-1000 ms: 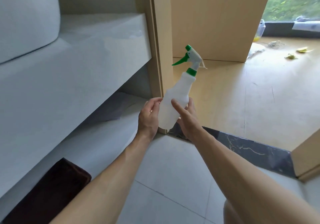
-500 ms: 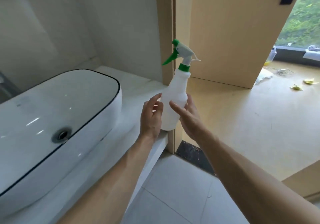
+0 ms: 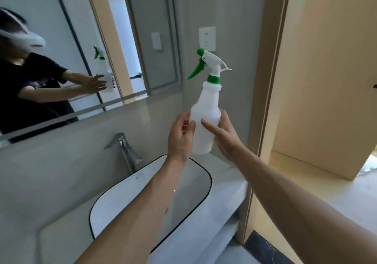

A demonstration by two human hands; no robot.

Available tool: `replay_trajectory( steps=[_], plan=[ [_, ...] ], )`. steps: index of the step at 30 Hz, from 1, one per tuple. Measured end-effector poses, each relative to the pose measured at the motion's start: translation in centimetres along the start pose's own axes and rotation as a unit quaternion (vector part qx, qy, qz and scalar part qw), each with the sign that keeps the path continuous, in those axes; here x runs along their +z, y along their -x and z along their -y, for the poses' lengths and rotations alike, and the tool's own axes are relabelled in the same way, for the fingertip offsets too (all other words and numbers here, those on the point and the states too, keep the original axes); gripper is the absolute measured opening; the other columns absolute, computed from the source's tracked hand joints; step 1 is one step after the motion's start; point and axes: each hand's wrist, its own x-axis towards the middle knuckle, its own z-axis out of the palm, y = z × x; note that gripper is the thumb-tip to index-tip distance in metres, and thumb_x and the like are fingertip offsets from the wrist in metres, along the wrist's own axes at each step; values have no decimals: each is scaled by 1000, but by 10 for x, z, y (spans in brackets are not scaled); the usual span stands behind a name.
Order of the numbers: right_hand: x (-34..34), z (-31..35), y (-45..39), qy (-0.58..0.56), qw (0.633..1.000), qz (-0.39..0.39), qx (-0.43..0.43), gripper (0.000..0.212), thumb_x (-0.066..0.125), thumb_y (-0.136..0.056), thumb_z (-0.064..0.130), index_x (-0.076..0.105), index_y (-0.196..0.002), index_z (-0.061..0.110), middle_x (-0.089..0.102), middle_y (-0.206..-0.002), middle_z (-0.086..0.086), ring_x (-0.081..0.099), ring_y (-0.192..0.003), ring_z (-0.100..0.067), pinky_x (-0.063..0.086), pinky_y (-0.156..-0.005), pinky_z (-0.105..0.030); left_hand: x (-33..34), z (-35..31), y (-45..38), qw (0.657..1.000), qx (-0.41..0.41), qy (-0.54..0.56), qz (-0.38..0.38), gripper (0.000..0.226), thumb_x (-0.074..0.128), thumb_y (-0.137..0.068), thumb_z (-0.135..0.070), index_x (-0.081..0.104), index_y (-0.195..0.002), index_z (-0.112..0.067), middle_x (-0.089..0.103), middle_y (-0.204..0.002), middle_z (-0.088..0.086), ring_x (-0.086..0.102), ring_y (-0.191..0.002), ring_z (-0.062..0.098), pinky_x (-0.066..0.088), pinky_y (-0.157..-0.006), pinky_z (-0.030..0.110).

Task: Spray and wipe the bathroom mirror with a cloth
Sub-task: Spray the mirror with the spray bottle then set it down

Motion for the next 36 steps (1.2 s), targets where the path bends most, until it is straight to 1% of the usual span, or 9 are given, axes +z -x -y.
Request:
replay_trajectory(
  steps=[3, 9, 13, 19, 22, 24, 27, 33, 36],
  plan=[
    [47, 32, -19, -14, 999, 43, -21, 71, 79, -77, 37, 46, -137, 19, 64, -129, -12, 68, -114, -26, 59, -85, -38, -42, -34, -15, 999, 15, -4, -32, 32, 53, -92, -41, 58, -122, -31, 64, -116, 5, 65, -101, 19, 56, -80, 32],
    [127, 61, -41, -49, 988, 142, -25, 59, 75, -79, 33, 50, -131, 22, 67, -124, -8, 71, -109, -22, 59, -87, -38, -124, -75, -24, 996, 19, -19, -85, 26, 62, -95, -38, 57, -119, -29, 63, -104, -5, 62, -95, 13, 50, -72, 24],
    [162, 58, -60, -50, 976, 213, -12, 63, 76, -77, 37, 50, -133, 24, 67, -126, -7, 68, -114, -26, 58, -94, -45, -164, -74, -30, 992, -2, -30, -120, 32, 68, -84, -48, 61, -113, -35, 69, -107, -2, 67, -101, 20, 56, -82, 37],
    [197, 48, -104, -30, 947, 320, -7, 83, 84, -67, 49, 46, -136, 25, 65, -127, -8, 66, -115, -29, 52, -102, -56, -185, -72, -38, 980, -19, -32, -194, 29, 65, -94, -33, 61, -123, -31, 73, -106, -3, 70, -97, 12, 52, -70, 20],
    [205, 50, -125, -18, 929, 371, -9, 88, 85, -61, 53, 45, -135, 27, 62, -129, -9, 64, -117, -31, 52, -102, -56, -183, -74, -43, 973, -20, -44, -228, 29, 65, -95, -33, 61, -123, -31, 73, -107, -2, 71, -99, 14, 58, -78, 30],
    [208, 53, -135, -10, 916, 401, -18, 88, 85, -60, 53, 47, -134, 26, 64, -127, -9, 66, -115, -29, 54, -101, -54, -181, -75, -45, 967, -16, -52, -249, 26, 66, -94, -33, 62, -120, -33, 73, -107, -4, 70, -97, 9, 57, -76, 26],
    [210, 55, -143, -26, 908, 417, -25, 86, 88, -63, 48, 51, -135, 20, 67, -126, -11, 67, -115, -30, 52, -103, -56, -179, -79, -48, 962, -8, -83, -259, 24, 67, -93, -32, 63, -116, -34, 74, -105, -8, 68, -92, -1, 50, -70, 14],
    [207, 60, -145, -55, 910, 409, -36, 75, 84, -63, 45, 55, -129, 21, 70, -120, -10, 68, -112, -30, 56, -99, -49, -196, -99, -58, 955, -8, -210, -208, 24, 53, -100, -38, 68, -117, -29, 73, -105, -13, 65, -103, 0, 49, -87, 20],
    [207, 65, -144, -50, 911, 408, -35, 82, 85, -56, 48, 54, -128, 24, 69, -119, -6, 68, -111, -26, 54, -101, -50, -206, -139, -78, 920, 48, -226, -317, 23, 53, -99, -34, 70, -105, -20, 70, -89, -9, 65, -85, 7, 46, -72, 18]
  ],
)
